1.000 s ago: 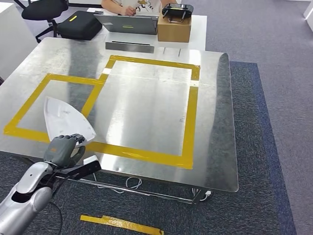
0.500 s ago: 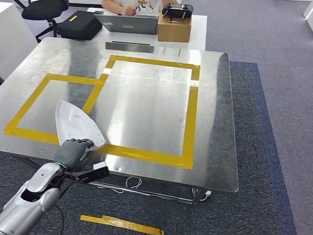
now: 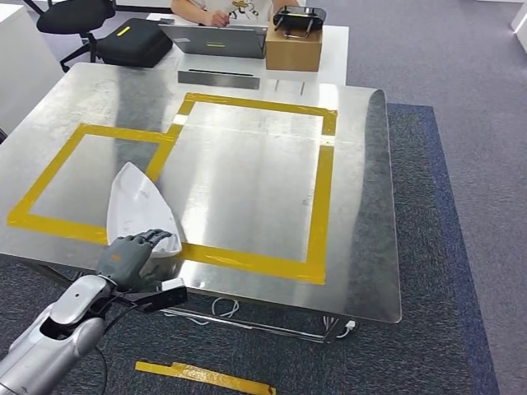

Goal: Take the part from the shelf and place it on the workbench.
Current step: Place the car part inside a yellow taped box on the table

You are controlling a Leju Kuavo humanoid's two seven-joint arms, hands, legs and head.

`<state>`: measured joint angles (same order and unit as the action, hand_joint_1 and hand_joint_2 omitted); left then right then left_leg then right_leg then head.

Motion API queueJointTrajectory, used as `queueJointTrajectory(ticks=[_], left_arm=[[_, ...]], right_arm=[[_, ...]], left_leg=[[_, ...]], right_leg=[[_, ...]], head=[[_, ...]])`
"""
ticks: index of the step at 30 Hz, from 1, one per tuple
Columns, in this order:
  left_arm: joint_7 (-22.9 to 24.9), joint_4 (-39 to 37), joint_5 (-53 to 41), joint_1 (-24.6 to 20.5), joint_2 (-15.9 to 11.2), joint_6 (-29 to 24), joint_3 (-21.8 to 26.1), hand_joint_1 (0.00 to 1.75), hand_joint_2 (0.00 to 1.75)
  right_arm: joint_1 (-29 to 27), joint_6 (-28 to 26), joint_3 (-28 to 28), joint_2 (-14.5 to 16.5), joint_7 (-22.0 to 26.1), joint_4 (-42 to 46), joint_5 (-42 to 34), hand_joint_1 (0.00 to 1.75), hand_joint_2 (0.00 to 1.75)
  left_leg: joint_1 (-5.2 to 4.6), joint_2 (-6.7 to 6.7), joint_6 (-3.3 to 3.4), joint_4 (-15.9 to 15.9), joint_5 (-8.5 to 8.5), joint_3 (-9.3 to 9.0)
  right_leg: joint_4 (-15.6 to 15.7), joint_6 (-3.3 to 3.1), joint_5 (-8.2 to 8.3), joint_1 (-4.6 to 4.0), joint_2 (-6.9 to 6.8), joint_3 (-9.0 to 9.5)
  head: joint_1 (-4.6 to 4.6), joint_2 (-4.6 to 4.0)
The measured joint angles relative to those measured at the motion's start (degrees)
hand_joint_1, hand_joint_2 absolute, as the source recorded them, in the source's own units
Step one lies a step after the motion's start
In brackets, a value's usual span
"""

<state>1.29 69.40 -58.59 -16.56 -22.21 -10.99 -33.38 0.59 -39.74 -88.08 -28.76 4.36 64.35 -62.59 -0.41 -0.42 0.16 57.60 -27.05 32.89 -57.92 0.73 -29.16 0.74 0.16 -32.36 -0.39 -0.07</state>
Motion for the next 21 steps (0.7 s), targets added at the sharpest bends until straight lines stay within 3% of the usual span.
queueJointTrajectory(ticks=[21], left_arm=[[-0.1, -0.1, 0.2, -0.1, -0.2, -0.3, -0.3, 0.00, 0.00]], right_arm=[[0.1, 0.0, -0.5, 0.0, -0.2, 0.0, 0.4, 0.00, 0.00]], left_leg=[[0.00, 0.00, 0.00, 0.0, 0.00, 0.00]], right_leg=[[0.0, 0.00, 0.00, 0.00, 0.00, 0.00]], head=[[0.00, 0.00]])
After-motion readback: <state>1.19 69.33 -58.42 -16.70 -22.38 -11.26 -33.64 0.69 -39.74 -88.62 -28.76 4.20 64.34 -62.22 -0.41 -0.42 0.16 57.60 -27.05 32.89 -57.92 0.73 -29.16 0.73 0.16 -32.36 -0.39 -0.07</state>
